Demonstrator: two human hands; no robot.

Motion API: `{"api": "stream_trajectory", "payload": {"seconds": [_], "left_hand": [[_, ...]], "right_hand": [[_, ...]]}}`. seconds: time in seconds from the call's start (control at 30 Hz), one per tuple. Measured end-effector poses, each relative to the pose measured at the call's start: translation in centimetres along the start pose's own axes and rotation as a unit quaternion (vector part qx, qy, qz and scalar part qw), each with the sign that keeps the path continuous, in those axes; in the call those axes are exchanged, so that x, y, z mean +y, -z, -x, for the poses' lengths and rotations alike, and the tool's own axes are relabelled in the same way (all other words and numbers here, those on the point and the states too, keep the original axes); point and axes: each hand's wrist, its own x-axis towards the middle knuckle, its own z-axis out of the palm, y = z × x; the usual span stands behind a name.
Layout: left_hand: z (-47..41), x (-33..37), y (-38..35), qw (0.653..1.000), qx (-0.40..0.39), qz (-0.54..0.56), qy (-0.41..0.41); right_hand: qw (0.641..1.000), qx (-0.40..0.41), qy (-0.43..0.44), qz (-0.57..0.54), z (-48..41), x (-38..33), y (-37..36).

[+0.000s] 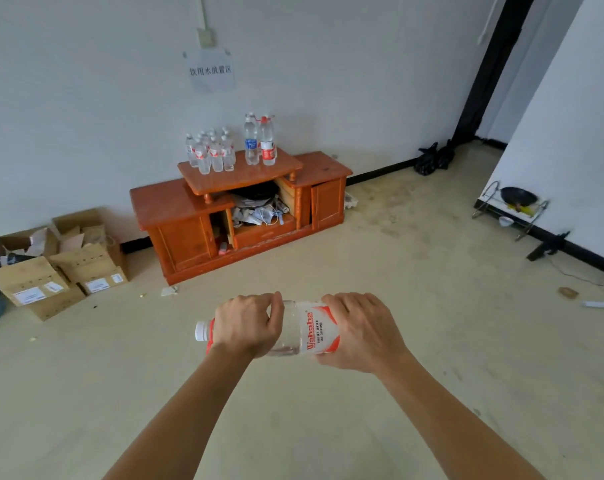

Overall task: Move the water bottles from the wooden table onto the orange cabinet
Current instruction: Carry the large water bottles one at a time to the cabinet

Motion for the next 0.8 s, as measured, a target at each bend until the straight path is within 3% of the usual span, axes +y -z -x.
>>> {"api": "stream_trajectory", "payload": {"seconds": [0.5, 0.63, 0.8], "left_hand": [[-37.0, 2.4, -12.5, 0.999, 0.008, 0.002, -0.032], [-46.9, 2.4, -15.0, 1.0, -0.002, -0.018, -0.004], [-56.9, -1.8, -15.9, 0.998, 0.016, -0.02, 0.056]], "right_hand": [[1.0, 0.011, -0.002, 0.01, -27.3, 23.4, -12.6], [1.0, -0.001, 0.006, -0.02, -36.0, 29.4, -16.0], [0.997, -0.014, 0.045, -0.052, -48.1, 32.0, -20.1]]}}
